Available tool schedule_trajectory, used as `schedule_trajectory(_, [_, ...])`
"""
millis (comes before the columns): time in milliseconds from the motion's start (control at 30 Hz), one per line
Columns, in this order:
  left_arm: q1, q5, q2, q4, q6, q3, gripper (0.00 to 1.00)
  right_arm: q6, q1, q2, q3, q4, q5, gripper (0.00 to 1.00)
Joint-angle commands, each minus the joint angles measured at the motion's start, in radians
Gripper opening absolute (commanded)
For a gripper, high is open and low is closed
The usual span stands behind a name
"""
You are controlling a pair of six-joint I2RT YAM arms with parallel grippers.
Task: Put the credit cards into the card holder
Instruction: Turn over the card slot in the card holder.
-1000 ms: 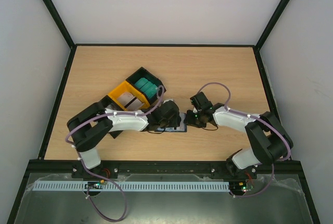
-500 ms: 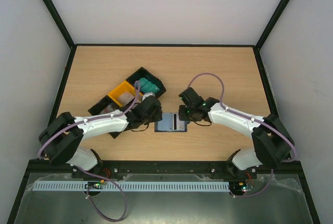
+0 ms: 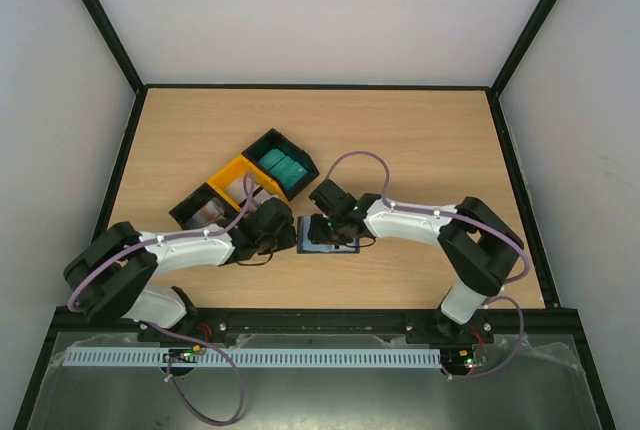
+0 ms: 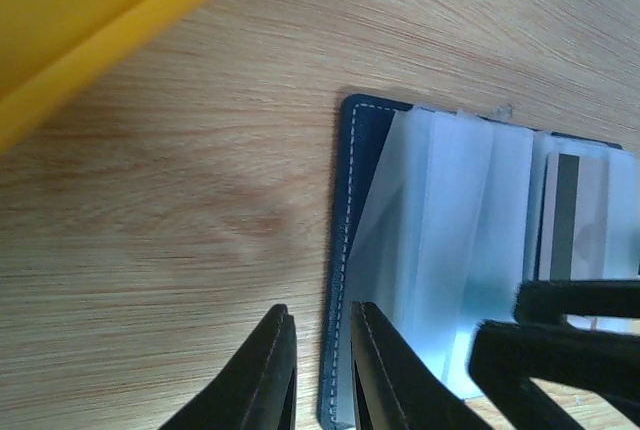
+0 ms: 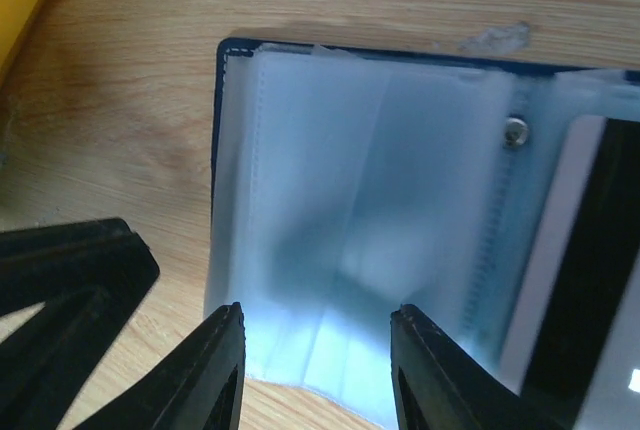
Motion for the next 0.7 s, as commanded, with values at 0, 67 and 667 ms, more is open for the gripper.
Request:
schedule_trajectory(0, [0.007, 0.048, 0.012, 0.075, -0.014, -0.025, 0.17, 0.025, 0.007, 0.051, 0.035, 0.049, -0.033, 0.40])
schedule_trajectory(67, [0.007, 0.058, 0.018, 0.088, -0.017, -0.030, 0.17, 0.027, 0.010, 0.069, 0.040, 0.058, -0.040, 0.40])
schedule_trajectory(667, [0.007, 0.090, 0.051, 0.140, -0.023, -0.063, 0.08, 0.059, 0.009, 0.106, 0.042, 0.123, -0.091, 0.30])
